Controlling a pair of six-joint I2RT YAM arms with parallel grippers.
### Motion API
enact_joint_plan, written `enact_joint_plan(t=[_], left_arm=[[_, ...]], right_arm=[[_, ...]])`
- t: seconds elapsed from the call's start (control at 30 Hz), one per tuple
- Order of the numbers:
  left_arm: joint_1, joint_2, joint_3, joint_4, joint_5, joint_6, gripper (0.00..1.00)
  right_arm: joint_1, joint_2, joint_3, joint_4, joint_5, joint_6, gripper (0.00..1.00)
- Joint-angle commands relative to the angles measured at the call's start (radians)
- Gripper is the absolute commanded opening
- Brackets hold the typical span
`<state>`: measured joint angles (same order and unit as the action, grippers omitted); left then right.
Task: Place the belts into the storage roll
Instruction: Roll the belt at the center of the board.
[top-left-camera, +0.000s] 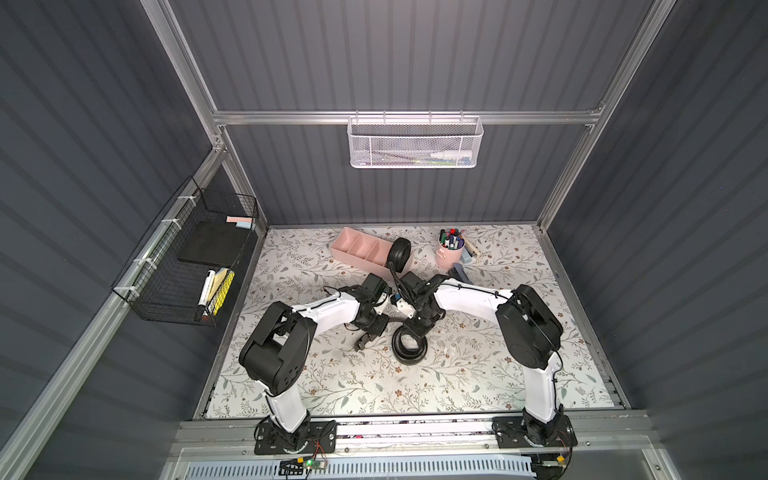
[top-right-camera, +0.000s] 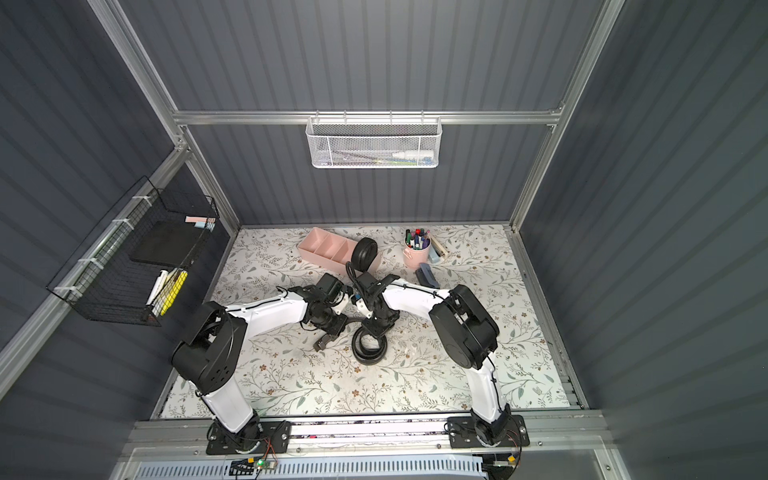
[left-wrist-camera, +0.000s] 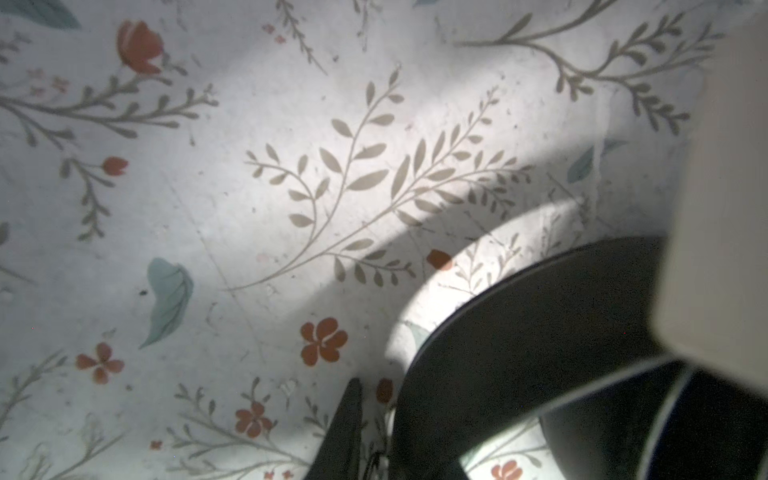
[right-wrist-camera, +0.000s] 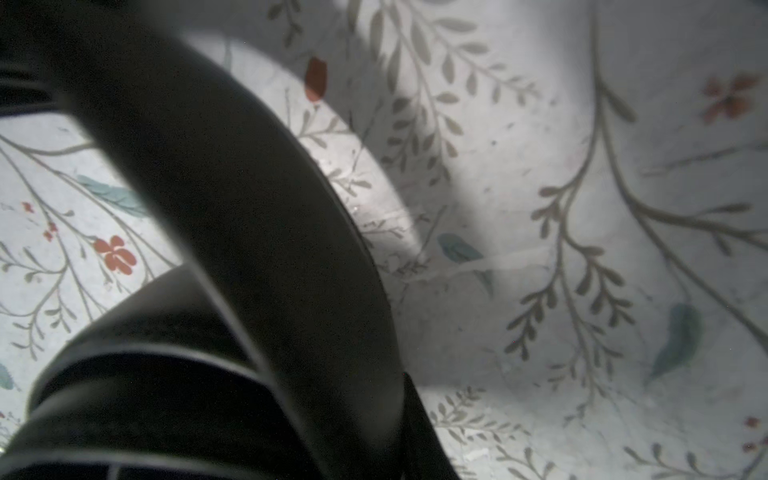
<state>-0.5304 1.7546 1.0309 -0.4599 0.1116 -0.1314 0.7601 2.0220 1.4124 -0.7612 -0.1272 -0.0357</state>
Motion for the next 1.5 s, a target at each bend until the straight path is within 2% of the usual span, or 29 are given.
enact_joint_plan(t=[0.0,0.3,0.43,0.73,1.13,1.47], left_arm=[[0.003,-0.018,-0.041,-0.041,-0.056,-0.024,0.12],[0.003,-0.064,-0.099,-0.057,-0.15,-0.054,0.09],[0.004,-0.085,-0.117,-0.08,-0.175,-0.115,0.09],[0.01,-0.117,-0.146,-0.111,-0.228,-0.088,0.09],[0.059,-0.168,-0.187,-0.127,-0.233,-0.065,0.08],[0.113,-0.208,-0.214,-0.14,-0.231,-0.054,0.08]], right_arm=[[-0.038,0.025,-0.035,-0.06,0.094,0.016,0.0],[-0.057,0.057,-0.022,-0.11,0.188,0.044,0.07],[-0.058,0.064,-0.023,-0.132,0.23,0.048,0.1],[-0.06,0.082,-0.032,-0.161,0.296,0.055,0.13],[-0.063,0.106,-0.031,-0.19,0.33,0.076,0.22],[-0.076,0.109,-0.054,-0.177,0.319,0.1,0.23]])
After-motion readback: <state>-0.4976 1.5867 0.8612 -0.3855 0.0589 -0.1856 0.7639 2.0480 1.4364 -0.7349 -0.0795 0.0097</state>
